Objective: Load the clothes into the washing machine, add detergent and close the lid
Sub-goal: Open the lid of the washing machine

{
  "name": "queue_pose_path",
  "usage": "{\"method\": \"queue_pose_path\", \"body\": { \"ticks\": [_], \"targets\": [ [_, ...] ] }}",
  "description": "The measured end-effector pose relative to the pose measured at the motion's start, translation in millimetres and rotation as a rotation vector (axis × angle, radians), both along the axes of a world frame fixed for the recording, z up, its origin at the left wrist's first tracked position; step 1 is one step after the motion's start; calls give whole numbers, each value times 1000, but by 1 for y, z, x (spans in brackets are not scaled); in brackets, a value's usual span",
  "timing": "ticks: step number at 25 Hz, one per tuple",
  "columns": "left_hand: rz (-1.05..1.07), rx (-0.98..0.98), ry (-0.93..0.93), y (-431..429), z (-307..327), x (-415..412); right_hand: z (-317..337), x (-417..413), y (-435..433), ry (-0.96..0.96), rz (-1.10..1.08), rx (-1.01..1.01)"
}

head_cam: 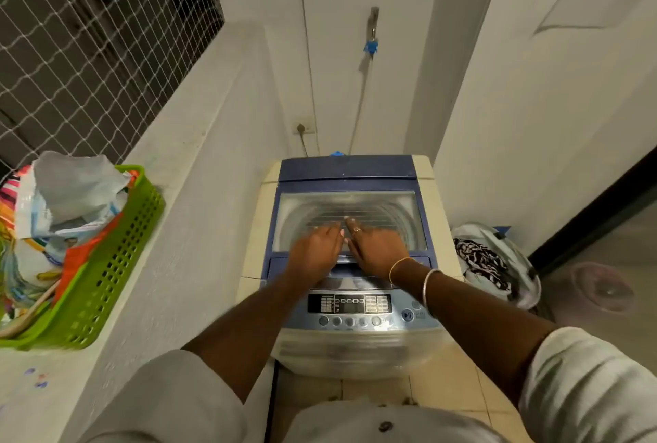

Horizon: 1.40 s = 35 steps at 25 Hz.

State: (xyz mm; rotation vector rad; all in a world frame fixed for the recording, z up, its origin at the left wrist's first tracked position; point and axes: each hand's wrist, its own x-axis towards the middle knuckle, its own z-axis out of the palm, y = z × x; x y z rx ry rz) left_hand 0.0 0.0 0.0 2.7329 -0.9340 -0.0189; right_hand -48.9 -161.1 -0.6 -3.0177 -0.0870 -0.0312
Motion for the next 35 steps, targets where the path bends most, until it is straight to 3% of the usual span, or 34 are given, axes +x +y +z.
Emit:
{"method": "queue_pose_path", "body": {
  "ticks": [2,7,13,17,21,24,28,35],
  "targets": [
    [13,3,147,2,-10,-4,-5,-5,-1,32,40,-60],
    [-63,91,226,5,-27,-17,-22,-22,5,180,68,-42],
    [-114,228,489,11,-37,-12,-38,-30,5,347,37,-58],
    [-129,231,515,11,-22,-6,-25,-22,-1,396,37,-7],
    [-89,131,517,12,5,8,-1,-14,-11,283,30,94],
    [-12,32,485,9,30,13,17,-10,-19,86,51,106],
    [18,-22,322,5,63,26,49,-1,-26,-176,117,75],
    [4,-151,85,-16,97,79,92,60,-50,-331,113,47]
  ]
}}
